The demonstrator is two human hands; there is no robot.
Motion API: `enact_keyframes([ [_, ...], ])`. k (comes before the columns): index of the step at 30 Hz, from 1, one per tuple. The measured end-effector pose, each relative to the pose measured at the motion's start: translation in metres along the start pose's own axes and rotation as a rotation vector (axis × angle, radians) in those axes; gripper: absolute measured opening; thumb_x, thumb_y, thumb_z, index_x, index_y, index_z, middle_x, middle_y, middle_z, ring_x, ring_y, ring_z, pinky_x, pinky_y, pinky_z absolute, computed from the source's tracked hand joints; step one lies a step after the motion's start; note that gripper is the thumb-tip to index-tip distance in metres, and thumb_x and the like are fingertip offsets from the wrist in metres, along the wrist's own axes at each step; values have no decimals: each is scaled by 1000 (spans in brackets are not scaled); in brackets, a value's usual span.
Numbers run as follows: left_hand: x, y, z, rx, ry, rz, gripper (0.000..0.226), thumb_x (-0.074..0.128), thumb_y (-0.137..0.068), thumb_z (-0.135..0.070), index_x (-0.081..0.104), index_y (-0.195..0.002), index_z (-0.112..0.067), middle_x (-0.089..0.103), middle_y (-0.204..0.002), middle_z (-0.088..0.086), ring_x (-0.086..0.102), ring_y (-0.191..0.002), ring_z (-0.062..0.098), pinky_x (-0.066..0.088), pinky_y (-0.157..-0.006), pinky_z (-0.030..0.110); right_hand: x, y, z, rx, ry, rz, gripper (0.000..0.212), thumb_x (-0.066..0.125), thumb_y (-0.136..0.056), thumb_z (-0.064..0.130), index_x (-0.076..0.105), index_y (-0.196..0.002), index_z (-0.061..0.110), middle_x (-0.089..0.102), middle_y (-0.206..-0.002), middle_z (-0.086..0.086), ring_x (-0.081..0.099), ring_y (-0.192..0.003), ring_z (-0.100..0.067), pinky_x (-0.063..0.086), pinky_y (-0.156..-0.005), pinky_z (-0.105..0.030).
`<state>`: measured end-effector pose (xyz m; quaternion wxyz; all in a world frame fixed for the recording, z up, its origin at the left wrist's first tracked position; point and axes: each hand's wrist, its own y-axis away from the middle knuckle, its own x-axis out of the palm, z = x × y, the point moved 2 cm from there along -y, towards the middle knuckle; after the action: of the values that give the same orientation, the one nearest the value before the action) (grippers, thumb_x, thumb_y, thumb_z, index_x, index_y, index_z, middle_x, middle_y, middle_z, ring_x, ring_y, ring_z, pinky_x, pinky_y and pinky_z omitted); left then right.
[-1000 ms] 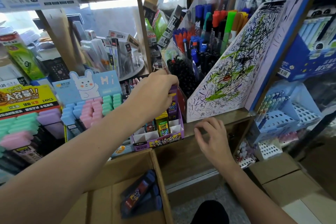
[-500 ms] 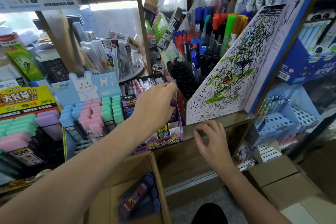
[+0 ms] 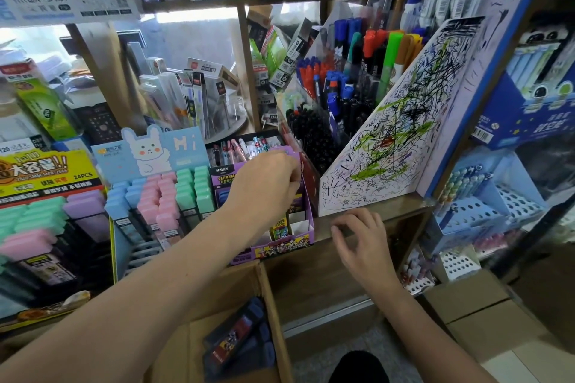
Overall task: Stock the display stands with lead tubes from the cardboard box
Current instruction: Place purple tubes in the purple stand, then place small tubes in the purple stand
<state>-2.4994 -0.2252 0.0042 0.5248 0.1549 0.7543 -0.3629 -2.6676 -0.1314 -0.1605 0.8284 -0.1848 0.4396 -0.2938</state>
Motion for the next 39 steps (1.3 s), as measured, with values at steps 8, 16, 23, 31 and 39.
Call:
enact_keyframes([
  [8,-37,40,21,-103,195,-70,8,71,-89,-16,74,-91,-23,68,-93,-7,65,-82,9,57,-77,28,-16,-10,17,120,-24,125,5,73,-92,15,75,-95,17,61,-97,9,52,-100,-15,47,-87,-33],
  [16,-60,124,62,-265,466,-108,16,74,-85,-11,70,-90,-26,67,-79,-11,59,-69,2,44,-62,10,-44,6,103,214,-339,130,24,73,-92,7,72,-94,30,72,-86,14,67,-84,-2,48,-70,-8],
  [23,-4,195,90,-394,506,144,16,74,-87,-19,66,-86,-33,67,-79,-14,61,-77,-6,46,-66,9,-47,54,195,432,-444,325,19,71,-94,14,72,-99,32,74,-92,15,70,-86,-2,59,-80,-22],
  [31,65,228,118,-527,640,403,49,75,-86,-29,62,-132,-23,65,-113,-14,61,-99,-1,45,-82,9,21,126,217,1345,-821,401,32,60,-89,-15,59,-112,8,64,-111,-19,65,-103,-28,55,-83,-33],
  [39,85,239,125,-559,626,486,61,79,-82,-33,59,-137,-20,66,-125,-2,60,-119,15,48,-103,29,61,149,216,1615,-850,319,40,44,-92,-16,59,-125,-2,62,-92,-18,57,-79,-27,47,-78,-38],
])
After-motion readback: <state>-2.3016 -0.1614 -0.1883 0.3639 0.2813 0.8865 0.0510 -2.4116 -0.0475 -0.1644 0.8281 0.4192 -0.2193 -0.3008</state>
